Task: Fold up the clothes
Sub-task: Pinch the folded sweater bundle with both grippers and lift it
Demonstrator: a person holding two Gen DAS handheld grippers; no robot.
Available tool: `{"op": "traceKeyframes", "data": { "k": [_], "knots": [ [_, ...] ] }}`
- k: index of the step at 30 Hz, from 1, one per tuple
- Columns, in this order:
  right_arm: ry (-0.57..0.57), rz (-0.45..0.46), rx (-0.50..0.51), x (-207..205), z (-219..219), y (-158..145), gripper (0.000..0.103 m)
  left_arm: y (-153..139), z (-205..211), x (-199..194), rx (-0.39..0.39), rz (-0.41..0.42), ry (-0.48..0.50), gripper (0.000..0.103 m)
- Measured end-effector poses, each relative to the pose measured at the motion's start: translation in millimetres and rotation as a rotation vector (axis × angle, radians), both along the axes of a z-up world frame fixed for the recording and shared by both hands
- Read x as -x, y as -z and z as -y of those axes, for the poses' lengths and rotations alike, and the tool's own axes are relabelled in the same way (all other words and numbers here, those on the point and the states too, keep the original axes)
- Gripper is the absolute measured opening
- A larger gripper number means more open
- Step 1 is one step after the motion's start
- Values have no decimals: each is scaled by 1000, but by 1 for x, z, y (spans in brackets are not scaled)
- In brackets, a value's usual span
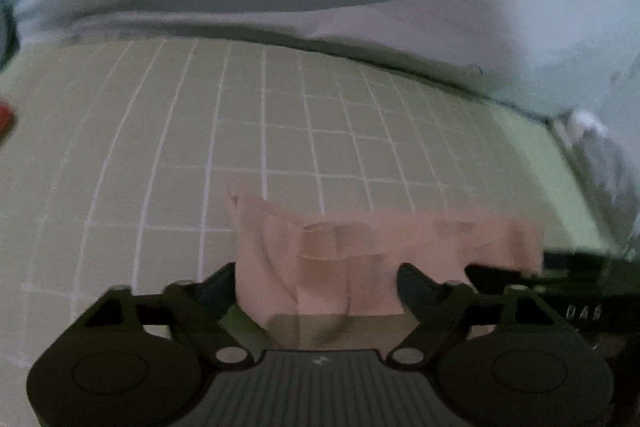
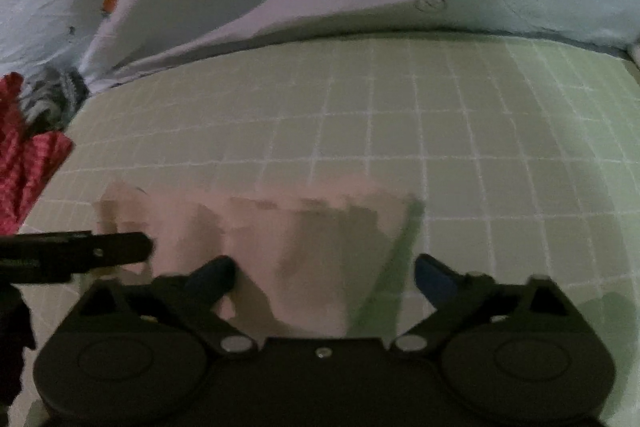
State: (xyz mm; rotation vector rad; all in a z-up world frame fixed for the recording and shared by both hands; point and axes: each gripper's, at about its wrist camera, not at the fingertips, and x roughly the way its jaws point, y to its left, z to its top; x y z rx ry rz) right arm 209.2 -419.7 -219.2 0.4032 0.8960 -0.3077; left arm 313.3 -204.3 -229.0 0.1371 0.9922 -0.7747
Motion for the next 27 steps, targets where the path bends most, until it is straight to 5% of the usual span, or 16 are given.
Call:
{"op": "traceKeyframes", "data": {
  "k": [2,5,16,27],
  "knots": [
    [-36,8,11,-2,-5,-2,66,-2,2,3,6,5,18,37],
    [-52,43,-11,2,-13,-10,29,-11,0,9,52,-12,26,18],
    [22,230,222,85,-77,-104,25,-106,-39,106,186,270,94,16],
    [163,261,348,172,-155,-157,25,-131,-88,190,311,290,201,16]
  ]
}}
